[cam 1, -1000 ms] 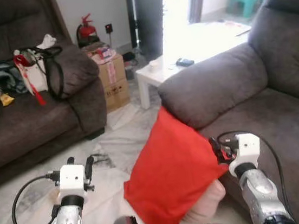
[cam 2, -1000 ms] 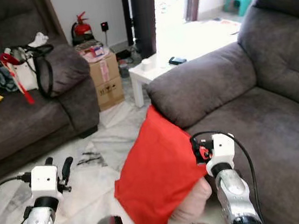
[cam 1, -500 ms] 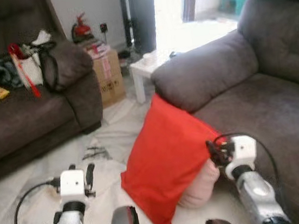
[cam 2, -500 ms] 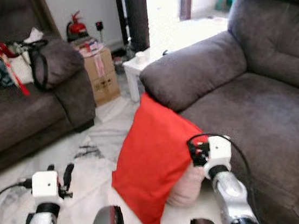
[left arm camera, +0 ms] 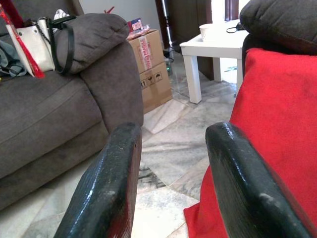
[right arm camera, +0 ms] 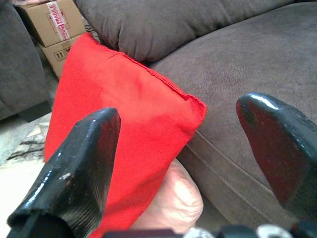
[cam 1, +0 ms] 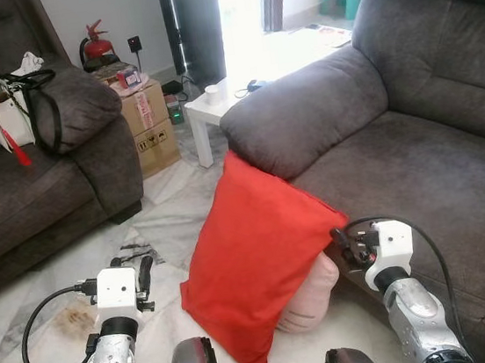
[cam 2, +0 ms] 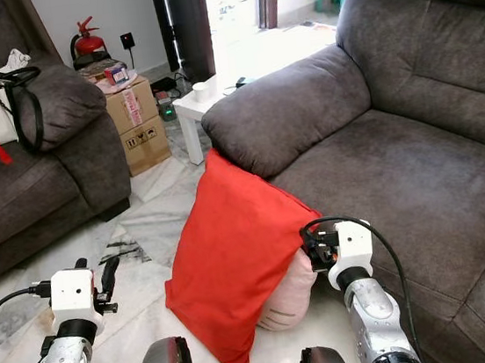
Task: Move the pillow to the sofa from floor
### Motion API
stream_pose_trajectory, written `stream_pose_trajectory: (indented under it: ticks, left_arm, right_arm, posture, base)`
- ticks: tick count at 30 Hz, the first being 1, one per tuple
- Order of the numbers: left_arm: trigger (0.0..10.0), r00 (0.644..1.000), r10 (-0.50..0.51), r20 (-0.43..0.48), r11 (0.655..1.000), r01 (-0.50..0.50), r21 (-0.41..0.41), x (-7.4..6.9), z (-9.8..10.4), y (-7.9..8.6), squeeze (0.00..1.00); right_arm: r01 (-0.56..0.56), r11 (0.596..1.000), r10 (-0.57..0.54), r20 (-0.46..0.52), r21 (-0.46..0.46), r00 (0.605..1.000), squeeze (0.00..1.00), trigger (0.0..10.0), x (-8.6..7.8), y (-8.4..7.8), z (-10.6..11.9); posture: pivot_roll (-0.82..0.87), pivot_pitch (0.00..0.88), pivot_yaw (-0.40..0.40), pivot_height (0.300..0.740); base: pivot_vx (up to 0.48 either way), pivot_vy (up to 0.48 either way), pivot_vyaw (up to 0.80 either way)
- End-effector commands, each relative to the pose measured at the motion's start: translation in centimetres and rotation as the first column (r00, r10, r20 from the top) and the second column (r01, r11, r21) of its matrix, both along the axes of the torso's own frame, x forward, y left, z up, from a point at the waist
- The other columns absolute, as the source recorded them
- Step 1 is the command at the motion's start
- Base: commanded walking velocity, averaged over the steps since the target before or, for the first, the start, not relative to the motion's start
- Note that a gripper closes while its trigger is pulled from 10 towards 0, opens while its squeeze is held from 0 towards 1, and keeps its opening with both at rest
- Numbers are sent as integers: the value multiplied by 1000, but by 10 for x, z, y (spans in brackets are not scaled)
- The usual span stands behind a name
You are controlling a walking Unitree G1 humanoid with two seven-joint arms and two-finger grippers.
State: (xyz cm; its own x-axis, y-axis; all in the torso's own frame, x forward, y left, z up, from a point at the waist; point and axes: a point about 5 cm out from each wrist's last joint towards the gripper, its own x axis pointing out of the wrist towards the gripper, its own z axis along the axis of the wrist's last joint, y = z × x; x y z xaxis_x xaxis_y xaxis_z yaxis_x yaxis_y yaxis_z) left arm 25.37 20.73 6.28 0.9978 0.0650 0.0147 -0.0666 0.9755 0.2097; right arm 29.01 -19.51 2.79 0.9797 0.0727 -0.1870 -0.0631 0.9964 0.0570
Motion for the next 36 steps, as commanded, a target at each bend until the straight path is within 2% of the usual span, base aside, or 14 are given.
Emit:
stream_pose_trajectory:
  ticks: [1, 26, 30, 32, 34, 36]
  left_arm:
    - [10000, 1000, 12, 15, 1000, -12, 5, 0, 5, 2, 0]
    - [10000, 1000, 17, 11, 1000, -17, 9, 0, 4, 2, 0]
    - [10000, 1000, 10, 6, 1000, -10, 13, -1, 2, 1, 0]
    - [10000, 999, 22, -33, 1000, -22, 13, -8, -7, 6, 0]
    - [10000, 999, 27, -42, 1000, -27, 13, -9, -9, 7, 0]
    - [10000, 991, 78, -104, 997, -79, 0, -22, -26, 17, 0]
  right_arm:
    - [-13, 1000, 13, 10, -10, 1000, 0, 10000, 1, 1, 3]
    - [-38, 999, 38, -9, 2, 999, 0, 10000, 3, 2, 2]
    - [-79, 997, 79, -36, -4, 996, 0, 10000, 0, 3, -2]
    - [-98, 994, 94, -87, -43, 992, 0, 10000, -4, -3, -8]
    - [-104, 993, 99, -96, -51, 991, 0, 10000, -4, -4, -9]
    - [-178, 983, 171, -125, -41, 977, 0, 10000, -9, -2, -14]
  posture:
    - [41, 0, 1, 579]
    - [45, 0, -6, 579]
    - [45, 0, -6, 579]
    - [46, 0, -6, 579]
    - [46, 0, -6, 579]
    - [45, 0, -6, 579]
  base:
    - [300, 0, 0]
    - [376, 0, 0]
    - [0, 0, 0]
    - [0, 0, 0]
    - [0, 0, 0]
    - [0, 0, 0]
